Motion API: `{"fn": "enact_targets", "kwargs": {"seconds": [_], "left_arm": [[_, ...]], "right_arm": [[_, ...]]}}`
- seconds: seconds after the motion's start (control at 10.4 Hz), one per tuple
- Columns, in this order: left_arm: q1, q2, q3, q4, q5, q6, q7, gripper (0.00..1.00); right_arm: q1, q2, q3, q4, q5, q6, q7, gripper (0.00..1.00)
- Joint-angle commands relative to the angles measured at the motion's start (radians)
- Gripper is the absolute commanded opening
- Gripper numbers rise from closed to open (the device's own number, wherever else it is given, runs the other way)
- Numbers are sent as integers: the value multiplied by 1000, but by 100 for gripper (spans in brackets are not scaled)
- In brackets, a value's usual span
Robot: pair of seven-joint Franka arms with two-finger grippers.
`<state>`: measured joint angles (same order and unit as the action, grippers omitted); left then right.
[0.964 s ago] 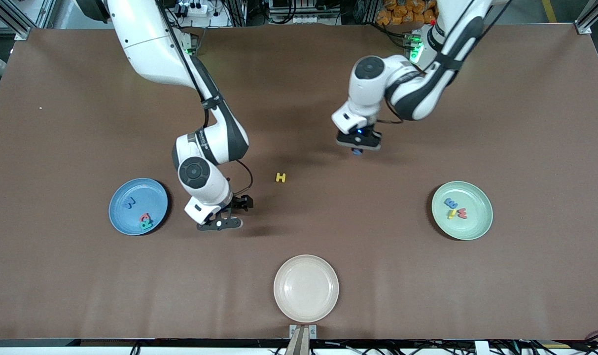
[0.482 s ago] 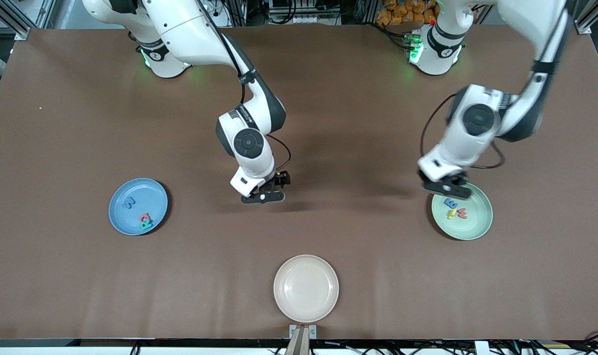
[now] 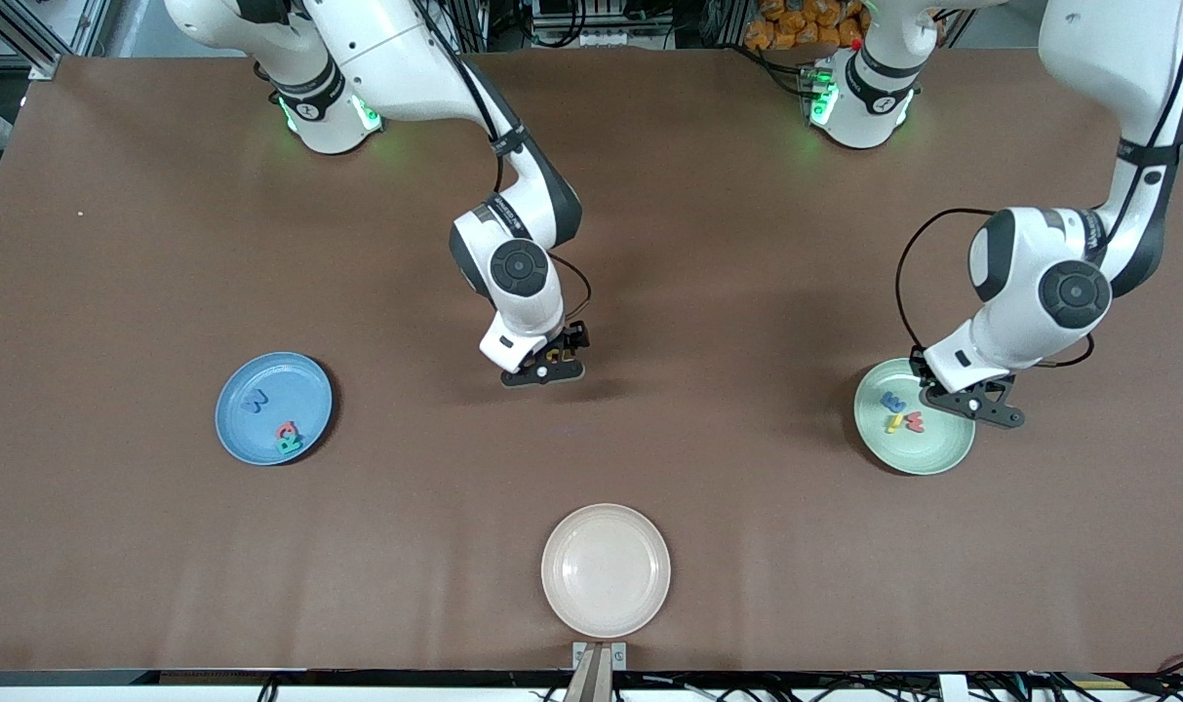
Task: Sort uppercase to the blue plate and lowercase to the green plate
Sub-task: 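Place the blue e on the green plate while the right gripper grasps H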
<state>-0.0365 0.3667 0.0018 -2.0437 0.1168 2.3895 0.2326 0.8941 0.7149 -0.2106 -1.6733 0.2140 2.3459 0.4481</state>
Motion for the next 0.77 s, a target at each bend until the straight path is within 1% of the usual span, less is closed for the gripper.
{"fn": "enact_targets", "kwargs": {"seconds": [0.0, 0.1, 0.19, 0.29, 0.48, 0.58, 0.67], "left_arm": [[-14, 38, 33, 91, -29, -21, 24, 99], [-19, 31, 35, 115, -19, -24, 27, 100], [-23, 15, 41, 153, -23, -73, 25, 100], [-29, -6, 41, 212, -29, -140, 25, 100], [-62, -101, 41, 334, -31, -330, 4, 100], [-63, -145, 40, 399, -32, -436, -54, 100], [-63, -197, 38, 446, -69, -525, -125, 100]], "right_arm": [[12, 12, -4, -11, 5, 36, 37, 100], [19, 18, -4, -11, 7, 41, 55, 100], [19, 18, -4, -9, 7, 42, 92, 100], [19, 20, -4, -9, 8, 42, 109, 100], [19, 23, -3, -11, 8, 42, 138, 100], [20, 23, -3, -9, 8, 42, 142, 99], [20, 23, -3, -9, 8, 44, 143, 1]]}}
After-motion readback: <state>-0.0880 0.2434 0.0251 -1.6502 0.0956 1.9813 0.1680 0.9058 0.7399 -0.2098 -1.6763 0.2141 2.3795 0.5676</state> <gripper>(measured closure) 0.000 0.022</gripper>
